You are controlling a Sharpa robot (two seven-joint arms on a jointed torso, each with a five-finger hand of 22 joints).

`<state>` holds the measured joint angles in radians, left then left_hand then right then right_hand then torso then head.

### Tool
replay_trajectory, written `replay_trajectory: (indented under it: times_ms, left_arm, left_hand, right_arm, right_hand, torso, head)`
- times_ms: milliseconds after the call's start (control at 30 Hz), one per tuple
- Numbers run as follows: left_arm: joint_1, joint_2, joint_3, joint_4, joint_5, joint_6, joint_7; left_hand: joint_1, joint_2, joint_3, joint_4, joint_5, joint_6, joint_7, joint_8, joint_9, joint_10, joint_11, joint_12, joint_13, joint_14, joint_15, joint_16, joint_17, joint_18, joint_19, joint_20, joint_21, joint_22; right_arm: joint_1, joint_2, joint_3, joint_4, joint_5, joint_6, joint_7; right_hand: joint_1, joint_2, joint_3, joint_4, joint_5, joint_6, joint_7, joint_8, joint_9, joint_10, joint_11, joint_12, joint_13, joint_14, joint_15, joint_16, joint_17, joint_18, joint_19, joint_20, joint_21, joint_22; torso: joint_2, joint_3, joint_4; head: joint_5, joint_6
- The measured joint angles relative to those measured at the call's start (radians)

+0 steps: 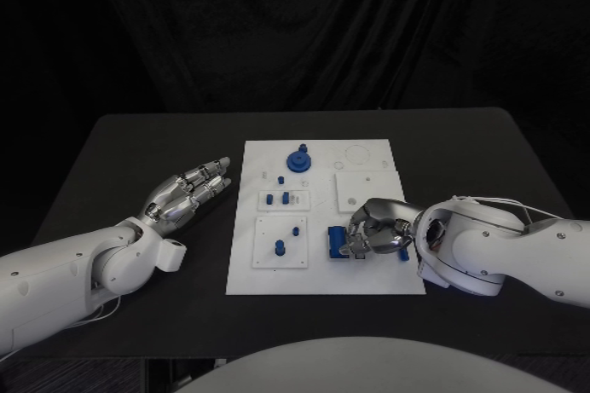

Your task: Assemble the parts on the task board

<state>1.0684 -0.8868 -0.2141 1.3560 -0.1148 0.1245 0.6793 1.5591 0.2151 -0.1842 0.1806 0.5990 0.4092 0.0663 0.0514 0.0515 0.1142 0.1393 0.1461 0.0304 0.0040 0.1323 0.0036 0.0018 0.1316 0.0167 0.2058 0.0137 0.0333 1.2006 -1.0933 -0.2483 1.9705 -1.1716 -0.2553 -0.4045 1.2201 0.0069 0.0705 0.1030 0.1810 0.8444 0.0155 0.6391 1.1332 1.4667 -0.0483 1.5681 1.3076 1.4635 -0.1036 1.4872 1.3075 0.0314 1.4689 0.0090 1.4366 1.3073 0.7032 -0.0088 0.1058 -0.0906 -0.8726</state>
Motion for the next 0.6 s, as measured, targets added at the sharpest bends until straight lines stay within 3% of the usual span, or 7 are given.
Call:
replay_trajectory:
  times_ms: [133, 233, 300, 367, 533, 600]
  left_arm:
    - [0.0, -0.002, 0.0, 0.0, 0.0, 0.0, 0.0]
    - [0.0, -0.004, 0.0, 0.002, 0.0, 0.0, 0.0]
    - [-0.001, -0.005, 0.0, 0.004, 0.0, 0.0, 0.0]
    - [-0.001, -0.008, 0.0, 0.006, 0.0, -0.002, 0.0]
    - [-0.001, -0.016, 0.0, 0.023, -0.011, -0.017, 0.0]
    - [-0.001, -0.021, 0.0, 0.034, -0.026, -0.031, 0.0]
  left_hand:
    - [0.0, 0.0, -0.003, -0.003, 0.0, 0.0, 0.0, 0.0, 0.0, 0.0, 0.0, 0.0, 0.0, 0.0, 0.0, 0.0, 0.0, 0.0, 0.0, 0.0, 0.0, 0.0]
    - [0.0, 0.0, -0.003, -0.003, 0.0, 0.001, 0.001, 0.0, 0.0, 0.0, 0.0, 0.0, 0.0, 0.0, 0.0, 0.0, 0.0, 0.0, 0.0, 0.0, 0.0, 0.0]
    - [0.0, 0.0, -0.003, -0.003, 0.002, 0.004, 0.004, 0.0, 0.0, 0.0, 0.0, 0.001, 0.0, 0.0, 0.0, 0.0, 0.0, 0.0, 0.0, 0.0, 0.0, 0.001]
    - [0.0, 0.0, 0.0, -0.006, 0.007, 0.007, 0.007, 0.0, 0.002, 0.0, 0.0, 0.005, 0.001, 0.0, 0.0, 0.0, 0.0, 0.0, 0.0, 0.0, 0.0, 0.001]
    - [0.0, 0.0, 0.0, -0.005, 0.007, 0.039, 0.002, 0.012, 0.006, 0.017, -0.009, 0.02, 0.003, 0.0, 0.0, 0.0, 0.0, 0.0, 0.0, 0.0, 0.0, 0.006]
    - [0.001, -0.001, -0.005, -0.001, 0.007, 0.049, -0.006, 0.012, 0.006, 0.022, -0.014, 0.023, 0.003, 0.003, -0.012, 0.0, 0.0, 0.0, 0.006, -0.006, 0.0, 0.007]
  right_arm:
    - [0.0, -0.018, 0.0, 0.012, 0.0, -0.008, 0.004]
    - [0.002, -0.045, 0.0, 0.033, 0.0, -0.023, 0.01]
    - [0.014, -0.067, 0.0, 0.05, 0.0, -0.034, 0.014]
    - [0.032, -0.085, 0.0, 0.062, -0.001, -0.042, 0.016]
    - [0.078, -0.137, 0.001, 0.089, -0.002, -0.059, 0.017]
    - [0.092, -0.158, 0.001, 0.093, -0.003, -0.063, 0.016]
  right_hand:
    - [-0.016, 0.006, -0.021, 0.022, -0.033, -0.004, 0.004, -0.003, -0.012, 0.0, 0.0, 0.0, 0.0, 0.0, 0.0, 0.0, 0.0, 0.0, 0.0, 0.0, 0.0, 0.0]
    - [-0.062, 0.009, -0.039, 0.066, -0.042, -0.014, 0.014, -0.052, -0.061, 0.0, 0.001, 0.0, 0.0, 0.0, 0.0, 0.0, 0.0, 0.0, 0.0, 0.0, 0.0, 0.0]
    - [-0.064, 0.008, -0.051, 0.079, -0.042, -0.007, 0.021, -0.096, -0.115, 0.0, 0.015, 0.0, 0.0, 0.005, 0.005, 0.0, 0.0, 0.0, -0.002, 0.002, 0.0, 0.0]
    - [-0.071, 0.015, -0.056, 0.095, -0.042, 0.0, 0.029, -0.126, -0.154, 0.0, 0.015, 0.0, 0.0, 0.0, 0.009, 0.0, 0.0, 0.0, -0.004, 0.004, 0.0, 0.0]
    - [-0.09, 0.021, -0.066, 0.119, -0.033, 0.016, 0.034, -0.168, -0.213, 0.0, 0.022, 0.0, 0.0, 0.004, 0.012, 0.0, 0.0, 0.0, -0.004, 0.011, 0.0, 0.0]
    - [-0.09, 0.021, -0.063, 0.127, 0.0, 0.03, 0.037, -0.191, -0.243, 0.0, 0.022, 0.0, 0.0, 0.001, 0.015, 0.0, 0.0, 0.0, -0.004, 0.011, 0.0, 0.0]
  torso:
    - [0.0, 0.0, 0.0]
    - [0.0, 0.0, 0.0]
    - [0.0, 0.0, 0.0]
    - [0.0, 0.0, 0.0]
    - [0.0, 0.0006, -0.0006]
    - [0.0, 0.0006, -0.0006]
  head:
    - [0.002, 0.0]
    - [0.004, 0.0]
    - [0.005, 0.0]
    - [0.005, 0.0]
    - [0.002, 0.0]
    - [0.001, 0.0]
